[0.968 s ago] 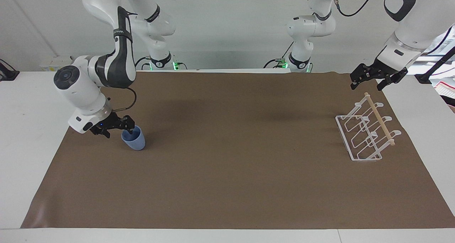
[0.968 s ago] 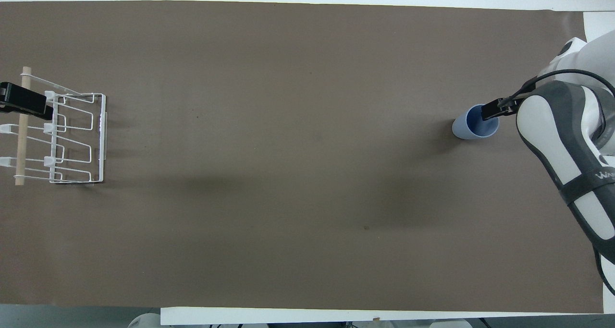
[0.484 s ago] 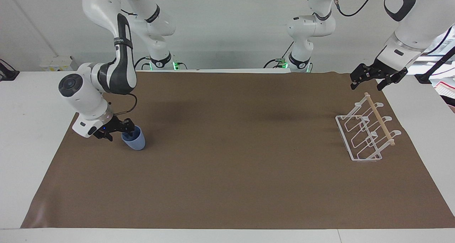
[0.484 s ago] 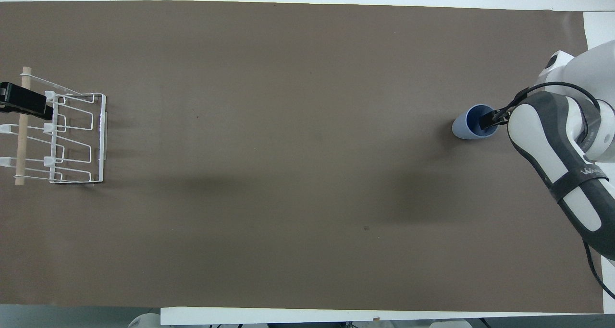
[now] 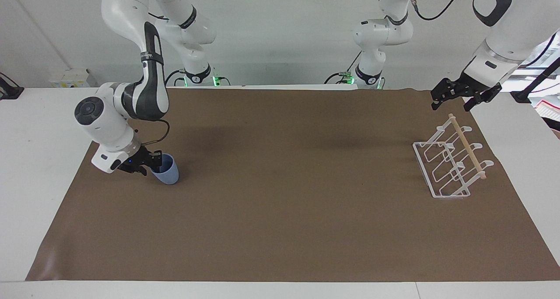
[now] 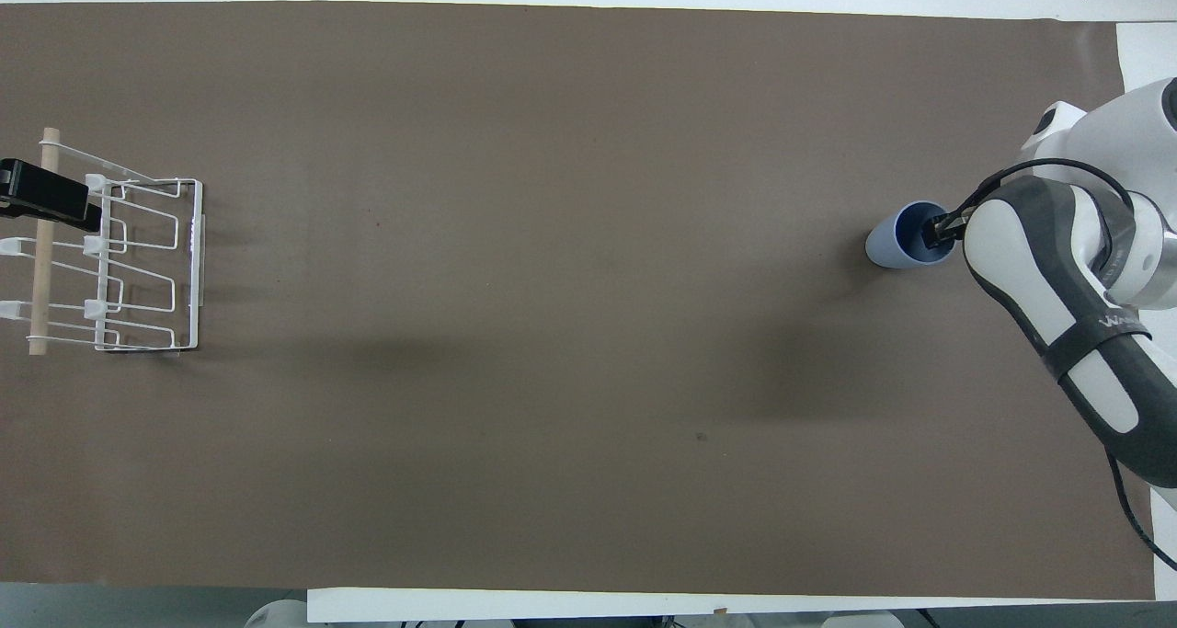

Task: Hang cup on cup holder
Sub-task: 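Lower the right gripper onto the cup rim and close it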

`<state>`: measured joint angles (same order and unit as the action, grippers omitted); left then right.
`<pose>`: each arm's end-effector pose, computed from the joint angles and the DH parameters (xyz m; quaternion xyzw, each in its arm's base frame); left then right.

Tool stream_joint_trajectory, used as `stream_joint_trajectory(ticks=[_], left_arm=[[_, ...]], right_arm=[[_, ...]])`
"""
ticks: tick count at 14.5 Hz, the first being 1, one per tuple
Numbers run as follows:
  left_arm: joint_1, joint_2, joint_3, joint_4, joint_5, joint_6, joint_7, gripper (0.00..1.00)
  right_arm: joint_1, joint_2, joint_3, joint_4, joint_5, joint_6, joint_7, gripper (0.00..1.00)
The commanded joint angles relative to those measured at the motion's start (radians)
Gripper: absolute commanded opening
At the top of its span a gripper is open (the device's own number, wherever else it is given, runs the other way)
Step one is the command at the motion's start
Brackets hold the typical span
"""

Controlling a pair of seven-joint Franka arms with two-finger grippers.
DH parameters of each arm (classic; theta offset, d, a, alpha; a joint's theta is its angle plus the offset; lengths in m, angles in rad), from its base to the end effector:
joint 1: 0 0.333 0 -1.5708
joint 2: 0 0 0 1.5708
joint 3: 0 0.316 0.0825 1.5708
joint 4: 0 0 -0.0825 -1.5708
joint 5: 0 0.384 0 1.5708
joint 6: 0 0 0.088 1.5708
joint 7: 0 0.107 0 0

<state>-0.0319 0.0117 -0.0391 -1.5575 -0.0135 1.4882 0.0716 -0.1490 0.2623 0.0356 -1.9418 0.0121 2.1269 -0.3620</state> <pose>0.5476 -0.0404 0.6174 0.9966 -0.0715 -0.0405 0.0070 0.5956 -0.0681 0.3427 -0.9920 -0.1201 0.0352 0.0184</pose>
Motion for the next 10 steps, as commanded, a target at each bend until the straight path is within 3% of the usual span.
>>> stream_joint_trajectory(ticks=[1, 4, 7, 10], left_arm=[[0.021, -0.012, -0.002, -0.010, -0.002, -0.022, 0.013, 1.00], [0.021, -0.019, -0.002, -0.030, -0.002, -0.023, -0.083, 1.00], [0.018, -0.029, -0.004, -0.047, -0.002, -0.043, -0.155, 1.00], [-0.018, -0.033, -0.008, -0.050, -0.006, -0.058, -0.404, 1.00]], right_arm=[[-0.001, -0.003, 0.004, 0.003, 0.002, -0.018, -0.017, 0.00], [0.009, -0.003, 0.004, 0.021, 0.000, -0.039, -0.018, 0.00], [0.031, -0.017, 0.021, 0.099, -0.001, -0.166, -0.025, 0.00], [0.168, -0.029, 0.044, 0.232, 0.011, -0.304, 0.111, 0.00]])
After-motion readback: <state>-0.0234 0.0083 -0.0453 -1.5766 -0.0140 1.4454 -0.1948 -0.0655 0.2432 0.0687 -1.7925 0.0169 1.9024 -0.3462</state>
